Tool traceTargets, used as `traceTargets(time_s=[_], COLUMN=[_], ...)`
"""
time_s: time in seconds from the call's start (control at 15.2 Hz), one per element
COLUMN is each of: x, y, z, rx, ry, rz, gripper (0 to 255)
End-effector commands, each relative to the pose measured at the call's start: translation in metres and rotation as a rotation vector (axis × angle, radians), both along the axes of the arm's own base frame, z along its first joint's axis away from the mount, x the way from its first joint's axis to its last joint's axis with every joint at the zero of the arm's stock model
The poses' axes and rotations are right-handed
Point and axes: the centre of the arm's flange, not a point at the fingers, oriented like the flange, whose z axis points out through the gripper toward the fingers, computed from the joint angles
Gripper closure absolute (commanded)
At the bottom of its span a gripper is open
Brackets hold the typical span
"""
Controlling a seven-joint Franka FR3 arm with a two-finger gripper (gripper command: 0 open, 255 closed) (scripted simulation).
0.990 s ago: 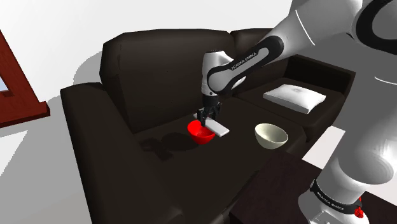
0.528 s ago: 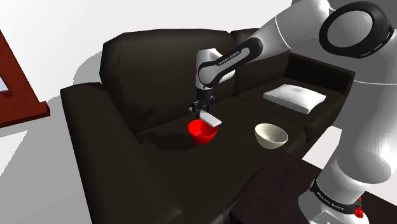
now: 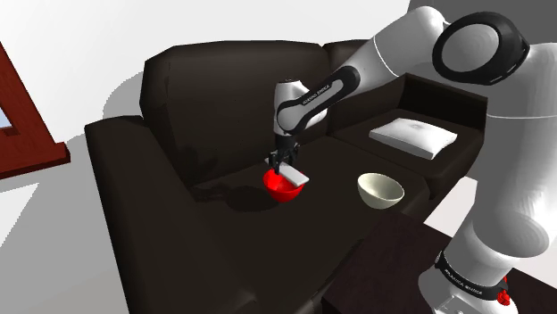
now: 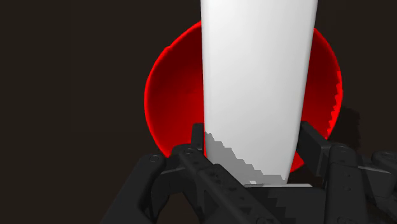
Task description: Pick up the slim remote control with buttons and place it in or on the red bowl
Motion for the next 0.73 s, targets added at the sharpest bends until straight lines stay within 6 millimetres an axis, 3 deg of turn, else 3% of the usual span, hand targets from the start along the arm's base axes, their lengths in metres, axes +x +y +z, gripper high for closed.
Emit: traceTargets(time_s=[0.0,0.26,0.66], x=[0.0,0.0,0.0], y=[0.001,0.001,0.001], z=[-0.01,-0.03,-0.03], rx=[0.0,0.0,0.0], ry=[-0.001,-0.001,-0.001], rz=[0.0,0.0,0.0], gripper=[255,255,255])
